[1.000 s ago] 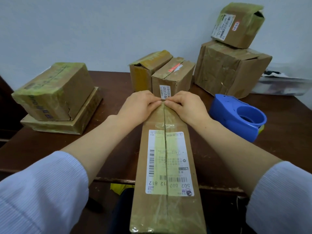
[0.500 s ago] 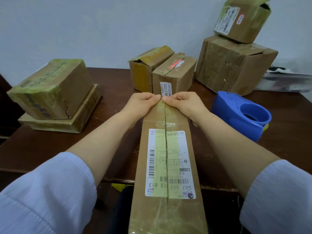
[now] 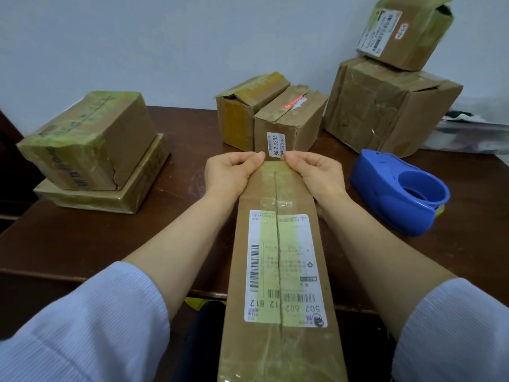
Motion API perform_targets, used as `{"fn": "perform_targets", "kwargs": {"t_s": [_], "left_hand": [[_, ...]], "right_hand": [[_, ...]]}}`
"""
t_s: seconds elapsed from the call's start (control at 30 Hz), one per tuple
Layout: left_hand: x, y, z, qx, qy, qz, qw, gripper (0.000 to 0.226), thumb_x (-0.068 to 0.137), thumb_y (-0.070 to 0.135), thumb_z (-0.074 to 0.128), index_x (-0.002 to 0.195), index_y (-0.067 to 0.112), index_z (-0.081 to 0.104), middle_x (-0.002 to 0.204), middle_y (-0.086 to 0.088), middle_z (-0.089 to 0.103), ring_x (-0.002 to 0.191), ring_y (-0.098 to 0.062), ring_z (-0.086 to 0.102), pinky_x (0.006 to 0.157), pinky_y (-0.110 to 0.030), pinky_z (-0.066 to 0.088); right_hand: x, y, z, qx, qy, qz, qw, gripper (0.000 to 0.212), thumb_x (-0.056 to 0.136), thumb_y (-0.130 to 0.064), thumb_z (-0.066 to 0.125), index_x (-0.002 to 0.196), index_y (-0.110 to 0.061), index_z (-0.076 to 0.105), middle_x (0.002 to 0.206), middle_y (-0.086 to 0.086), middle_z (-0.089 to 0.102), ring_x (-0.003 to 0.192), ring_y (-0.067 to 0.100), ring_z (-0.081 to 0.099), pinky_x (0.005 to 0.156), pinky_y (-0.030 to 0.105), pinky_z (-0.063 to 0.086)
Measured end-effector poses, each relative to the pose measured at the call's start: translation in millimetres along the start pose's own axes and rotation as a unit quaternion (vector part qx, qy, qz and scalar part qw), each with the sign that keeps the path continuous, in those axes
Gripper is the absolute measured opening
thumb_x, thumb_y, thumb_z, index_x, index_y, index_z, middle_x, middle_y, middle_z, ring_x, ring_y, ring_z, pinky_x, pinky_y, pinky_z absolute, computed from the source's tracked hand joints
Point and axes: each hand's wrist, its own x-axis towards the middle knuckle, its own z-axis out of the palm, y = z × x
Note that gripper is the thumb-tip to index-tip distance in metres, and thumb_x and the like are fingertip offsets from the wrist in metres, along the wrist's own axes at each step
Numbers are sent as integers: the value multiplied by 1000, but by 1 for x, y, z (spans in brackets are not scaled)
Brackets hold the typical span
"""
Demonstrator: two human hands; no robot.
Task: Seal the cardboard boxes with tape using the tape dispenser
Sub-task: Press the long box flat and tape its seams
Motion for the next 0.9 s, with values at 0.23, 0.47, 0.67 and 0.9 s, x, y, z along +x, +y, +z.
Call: {"fn": "perform_targets", "kwargs": {"t_s": [0.23,0.47,0.67,0.9], "left_hand": [[-8,-2,-12,63,-104,-17,992,48,99,29,51,145,21,41,146,6,45,129,-13,48,111,-37,36],[-16,-8,-6,78,34,26,996,39,88,41,65,120,19,68,117,3,69,105,-13,63,96,-34,50],[-19,8,-16,298,41,40,953,57,82,63,59,55,14,66,58,0,64,63,-23,63,60,-35,50],[-9,28,-13,291,-65,123,946,41,93,35,60,131,21,59,133,-1,59,124,-19,53,103,-38,43]], "right_hand": [[-4,-1,-1,9,-27,37,999,19,93,-26,60,98,-11,72,86,6,72,72,15,68,65,27,58],[-10,1,-2,-59,120,-26,991,16,78,-35,76,82,-20,74,75,-7,71,72,4,66,66,17,50],[-9,-3,-8,-308,165,-136,927,40,79,-52,68,62,-15,68,62,0,66,64,13,62,62,26,48],[3,-24,4,-395,-33,-147,906,42,87,-41,64,122,-18,63,115,0,62,107,15,57,91,30,46]]}}
